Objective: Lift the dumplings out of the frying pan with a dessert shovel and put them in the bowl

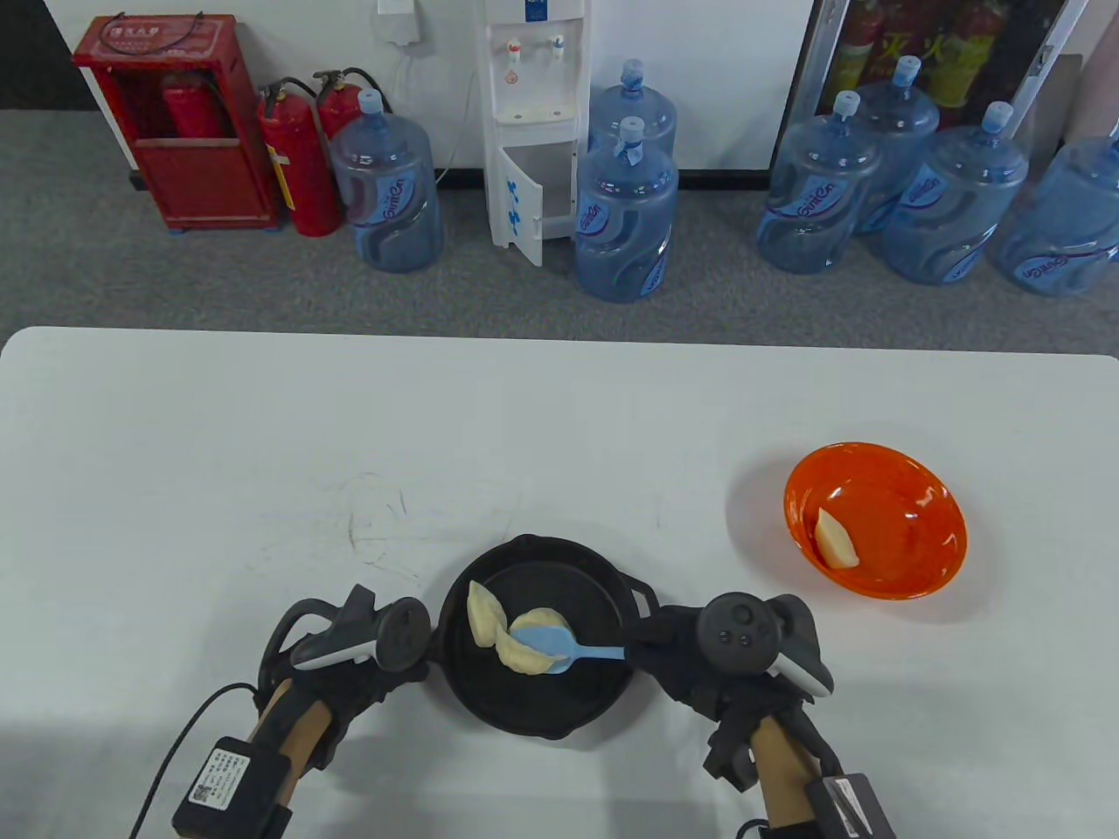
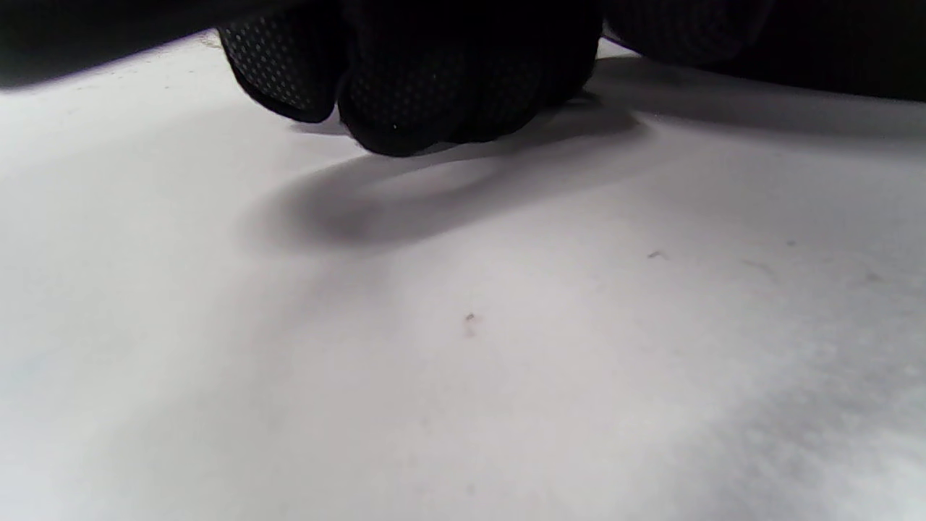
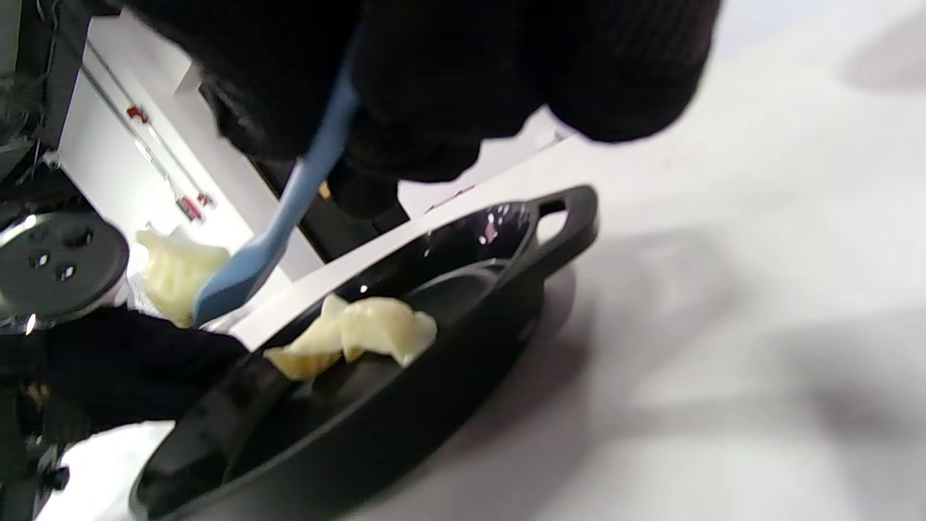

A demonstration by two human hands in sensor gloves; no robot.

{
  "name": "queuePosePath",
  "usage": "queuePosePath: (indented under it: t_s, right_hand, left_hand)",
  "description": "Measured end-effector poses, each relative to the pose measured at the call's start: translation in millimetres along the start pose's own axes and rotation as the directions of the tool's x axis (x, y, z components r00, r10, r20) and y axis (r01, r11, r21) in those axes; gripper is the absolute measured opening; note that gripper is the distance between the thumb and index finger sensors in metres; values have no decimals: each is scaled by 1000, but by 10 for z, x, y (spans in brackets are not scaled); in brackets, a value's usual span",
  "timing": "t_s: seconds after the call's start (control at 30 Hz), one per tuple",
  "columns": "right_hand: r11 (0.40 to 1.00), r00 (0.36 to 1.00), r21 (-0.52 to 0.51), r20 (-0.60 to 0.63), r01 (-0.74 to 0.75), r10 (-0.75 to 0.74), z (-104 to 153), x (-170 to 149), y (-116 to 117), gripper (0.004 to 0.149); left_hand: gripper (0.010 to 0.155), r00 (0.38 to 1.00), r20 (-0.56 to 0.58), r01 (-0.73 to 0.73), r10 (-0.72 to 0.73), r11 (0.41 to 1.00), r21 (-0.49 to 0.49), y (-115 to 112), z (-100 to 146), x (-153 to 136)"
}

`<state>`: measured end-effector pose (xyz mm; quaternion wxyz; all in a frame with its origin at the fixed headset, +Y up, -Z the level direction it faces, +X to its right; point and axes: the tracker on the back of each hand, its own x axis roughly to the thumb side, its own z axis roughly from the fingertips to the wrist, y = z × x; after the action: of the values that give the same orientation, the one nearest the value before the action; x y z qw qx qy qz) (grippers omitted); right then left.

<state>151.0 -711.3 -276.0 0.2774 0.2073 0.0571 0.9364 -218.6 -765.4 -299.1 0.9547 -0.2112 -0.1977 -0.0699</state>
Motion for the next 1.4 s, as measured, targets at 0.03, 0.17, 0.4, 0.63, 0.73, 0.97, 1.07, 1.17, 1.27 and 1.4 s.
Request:
queuePosePath:
  t_s: [0.03, 0.17, 0.4, 0.63, 0.73, 0.97, 1.07, 1.17, 1.27, 1.4]
  right_hand:
    - [1000, 1000, -22, -14, 13, -13, 20, -25, -39, 41]
    - [993, 997, -106, -55, 44, -50, 83, -112, -165, 41]
    - [963, 982, -262, -153, 66, -109, 225, -276, -376, 41]
    - [925, 956, -377, -252, 45, -149, 346, -439, -515, 41]
    - [900, 938, -435, -296, 34, -179, 411, -525, -574, 41]
    - [834, 886, -551, -394, -15, -244, 568, -700, -700, 41]
    - [798, 852, -600, -447, -59, -273, 646, -755, -756, 41]
    - [775, 823, -625, -485, -90, -296, 703, -813, -786, 41]
    - [764, 793, -635, -521, -113, -316, 751, -886, -803, 41]
    - [759, 753, -631, -575, -160, -319, 795, -966, -812, 41]
  left_hand:
    - [54, 1000, 0, 0, 0, 1000, 0, 0, 0, 0]
    - [54, 1000, -2, 0, 0, 1000, 0, 1, 1, 0]
    - [54, 1000, -2, -1, 1, 1000, 0, 1, 2, 0]
    - [54, 1000, -2, -1, 1, 1000, 0, 1, 2, 0]
    - [54, 1000, -2, -1, 1, 1000, 0, 1, 2, 0]
    - [54, 1000, -2, -1, 1, 1000, 0, 1, 2, 0]
    - [54, 1000, -2, -1, 1, 1000, 0, 1, 2, 0]
    - [54, 1000, -2, -1, 1, 1000, 0, 1, 2, 0]
    - [54, 1000, -2, -1, 1, 1000, 0, 1, 2, 0]
    - [54, 1000, -2, -1, 1, 1000, 0, 1, 2, 0]
